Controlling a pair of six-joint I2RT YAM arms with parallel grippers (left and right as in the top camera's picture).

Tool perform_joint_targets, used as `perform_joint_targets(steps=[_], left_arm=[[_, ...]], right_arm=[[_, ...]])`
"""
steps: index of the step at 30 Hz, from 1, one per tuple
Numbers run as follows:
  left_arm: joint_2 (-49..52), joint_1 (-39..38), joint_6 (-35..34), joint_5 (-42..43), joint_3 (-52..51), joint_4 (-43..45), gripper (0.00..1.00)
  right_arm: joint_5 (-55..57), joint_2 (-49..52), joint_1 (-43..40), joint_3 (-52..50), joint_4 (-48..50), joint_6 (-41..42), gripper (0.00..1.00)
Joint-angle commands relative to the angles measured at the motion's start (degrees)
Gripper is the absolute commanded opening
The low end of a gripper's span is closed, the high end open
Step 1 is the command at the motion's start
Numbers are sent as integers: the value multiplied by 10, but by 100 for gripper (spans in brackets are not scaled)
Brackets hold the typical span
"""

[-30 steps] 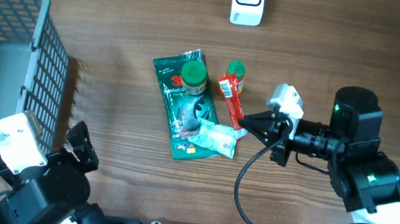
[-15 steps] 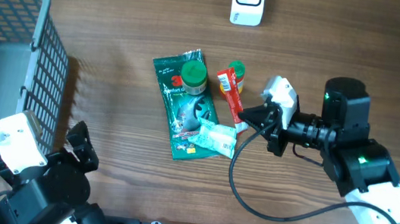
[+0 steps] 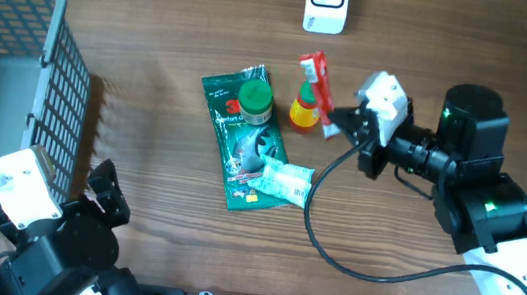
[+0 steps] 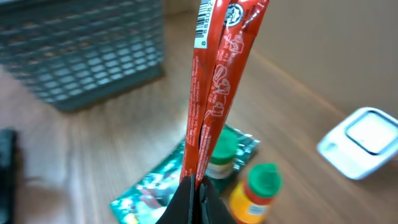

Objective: Scan the item barcode
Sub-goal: 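Carry the red stick to the white scanner and hold it there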

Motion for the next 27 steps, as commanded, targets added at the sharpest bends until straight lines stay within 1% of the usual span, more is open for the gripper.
perform_joint_targets(steps=[1,4,5,10,12,13,14,17,19,20,23,24,27], left_arm=[[2,2,-10,-3,-1,0,100],[2,2,-10,-3,-1,0,100],[2,2,-10,-3,-1,0,100],[2,2,-10,-3,-1,0,100],[2,2,-10,-3,-1,0,100],[2,2,-10,-3,-1,0,100],[2,2,-10,-3,-1,0,100],[2,2,-10,-3,-1,0,100],[2,2,-10,-3,-1,0,100],[2,2,-10,-3,-1,0,100],[2,2,-10,-3,-1,0,100],[2,2,-10,-3,-1,0,100],[2,2,-10,-3,-1,0,100]], right_arm=[[73,3,3,12,23,-7,4],[88,3,3,12,51,-5,4],[130,3,3,12,71,-6,4],[240,5,3,12,130,-17,4],[271,9,3,12,158,-50,4],[301,23,3,12,180,-98,4],[325,35,3,12,193,-117,4],[377,88,3,12,235,-141,4],[377,140,3,12,272,-194,4],[389,167,3,12,304,-210,5],[438,233,3,12,416,-215,4],[438,268,2,12,470,-236,4],[435,341,-8,12,566,-252,4]])
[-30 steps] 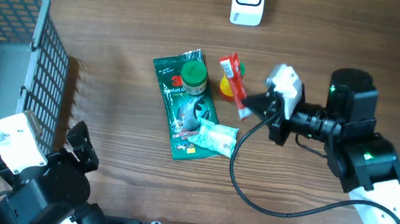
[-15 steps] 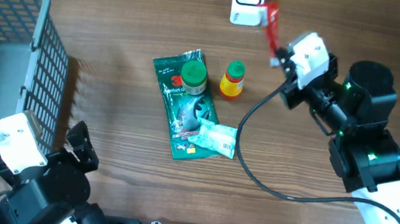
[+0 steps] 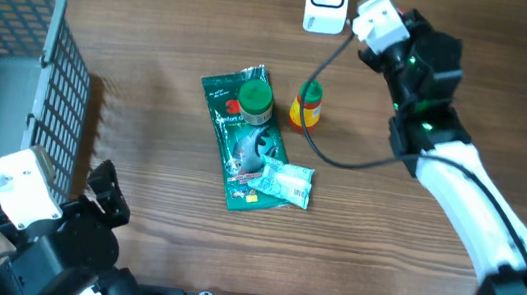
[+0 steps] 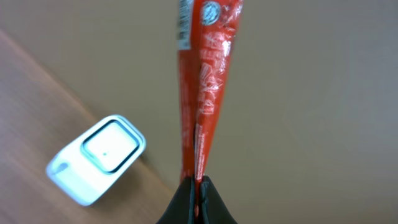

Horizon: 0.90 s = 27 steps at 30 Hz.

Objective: Scan the item barcode
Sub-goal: 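Carry the red stick to the white scanner and hold it there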

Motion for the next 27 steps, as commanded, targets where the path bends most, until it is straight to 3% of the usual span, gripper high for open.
perform_joint_targets(steps=[1,7,9,12,17,19,23,27], left_arm=[[2,2,-10,-3,-1,0,100],[2,2,-10,-3,-1,0,100],[2,2,-10,-3,-1,0,100],[2,2,-10,-3,-1,0,100],[2,2,-10,-3,-1,0,100],[2,2,-10,-3,-1,0,100],[2,2,-10,-3,-1,0,100],[2,2,-10,-3,-1,0,100]], right_arm=[[16,84,-15,10,73,-31,4],[-85,167,-63,110,48,99,4],[-196,167,-92,165,1,190,4],[-294,167,-116,189,-18,207,4],[-231,212,-130,189,-21,78,4],[-153,249,-130,189,33,-13,4],[-112,300,-125,196,85,-188,4],[-107,339,-119,221,98,-268,4]])
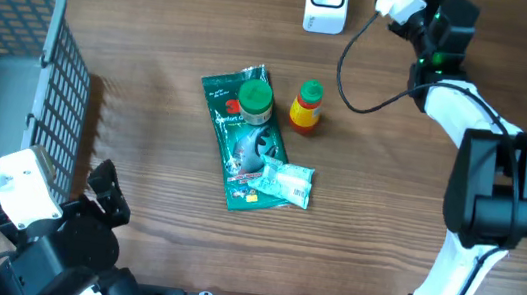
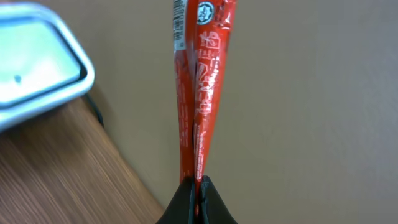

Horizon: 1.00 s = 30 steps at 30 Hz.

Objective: Scan the item barcode
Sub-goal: 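Carry the red stick to the white scanner and hold it there, then move the red stick off to the right edge and release it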

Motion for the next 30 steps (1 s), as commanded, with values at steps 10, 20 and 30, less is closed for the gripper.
perform_joint_targets(steps=[10,20,30], left_arm=[[2,2,-10,-3,0,-1,100],[2,2,-10,-3,0,-1,100],[2,2,-10,-3,0,-1,100]], right_arm=[[21,136,57,91,15,-205,5],[58,146,63,91,25,-221,4],[133,10,1,91,-115,-34,4]])
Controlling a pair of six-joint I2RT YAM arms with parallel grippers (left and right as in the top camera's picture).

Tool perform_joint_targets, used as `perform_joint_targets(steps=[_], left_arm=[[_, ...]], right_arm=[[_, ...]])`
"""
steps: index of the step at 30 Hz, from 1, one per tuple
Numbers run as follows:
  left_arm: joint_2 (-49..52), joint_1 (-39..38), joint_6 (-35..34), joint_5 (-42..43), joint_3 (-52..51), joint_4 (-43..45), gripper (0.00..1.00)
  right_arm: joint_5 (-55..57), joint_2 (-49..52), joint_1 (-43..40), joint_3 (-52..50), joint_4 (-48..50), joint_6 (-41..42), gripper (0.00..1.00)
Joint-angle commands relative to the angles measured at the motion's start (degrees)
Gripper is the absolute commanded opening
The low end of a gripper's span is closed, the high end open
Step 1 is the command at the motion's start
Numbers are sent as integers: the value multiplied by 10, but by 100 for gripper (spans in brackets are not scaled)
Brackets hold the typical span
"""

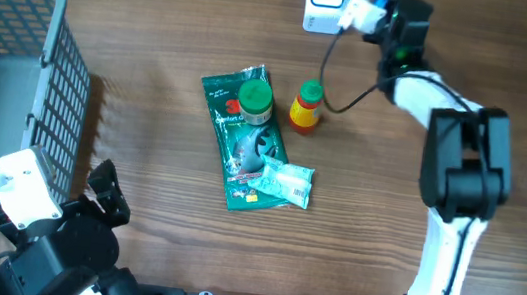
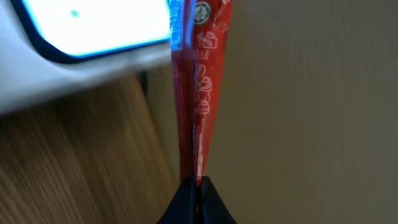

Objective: Scan the item barcode
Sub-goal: 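Move the red stick off to the right edge and release it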

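A long red sachet (image 2: pixel 198 93) stands up from my right gripper (image 2: pixel 198 186), which is shut on its lower end. The sachet's barcode edge at the top looks bluish, right beside the white scanner (image 2: pixel 74 56) and its lit window. Seen from overhead, the right gripper (image 1: pixel 380 3) is at the table's far edge, with the red sachet touching or overlapping the right side of the scanner (image 1: pixel 324 2). My left gripper (image 1: pixel 105 194) rests at the near left; its fingers are too dark to read.
A grey mesh basket (image 1: pixel 55 1) fills the left side. In mid-table lie a green packet (image 1: pixel 232 154), a green-lidded jar (image 1: pixel 254 98) on top of it, a yellow bottle (image 1: pixel 306 107) and a small pale sachet (image 1: pixel 284 182). A black cable loops from the right wrist.
My right gripper has moved left with the red sachet, from just right of the scanner to right against it. The scanner window now fills the upper left of the wrist view.
My right gripper first held the red sachet upright over the yellow bottle in mid-table. Then it was at the back edge beside the scanner, then further right of it. Now the sachet is close against the scanner's lit face. The left arm stayed still.
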Motion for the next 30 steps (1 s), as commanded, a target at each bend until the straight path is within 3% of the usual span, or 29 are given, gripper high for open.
perform_joint_targets(steps=[1,7,14,19,21,22,23,24,25,28,30], left_arm=[[2,2,-10,-3,0,-1,100],[2,2,-10,-3,0,-1,100],[2,2,-10,-3,0,-1,100],[2,2,-10,-3,0,-1,100],[2,2,-10,-3,0,-1,100],[2,2,-10,-3,0,-1,100],[2,2,-10,-3,0,-1,100],[2,2,-10,-3,0,-1,100],[2,2,-10,-3,0,-1,100],[2,2,-10,-3,0,-1,100],[2,2,-10,-3,0,-1,100]], right_arm=[[42,-100,-61,11,-75,91,4],[46,-137,-212,11,-196,226,4],[-35,-100,-391,8,-347,494,4],[-50,-69,-443,3,-409,557,8],[-49,-67,-454,-3,-423,612,33],[-49,-67,-457,-3,-429,637,59],[-49,-71,-459,-2,-435,659,72],[-50,-76,-460,-2,-440,678,91],[-57,-88,-460,-2,-447,693,100],[-117,-147,-454,-2,-465,704,100],[-189,-214,-450,-2,-467,795,100]])
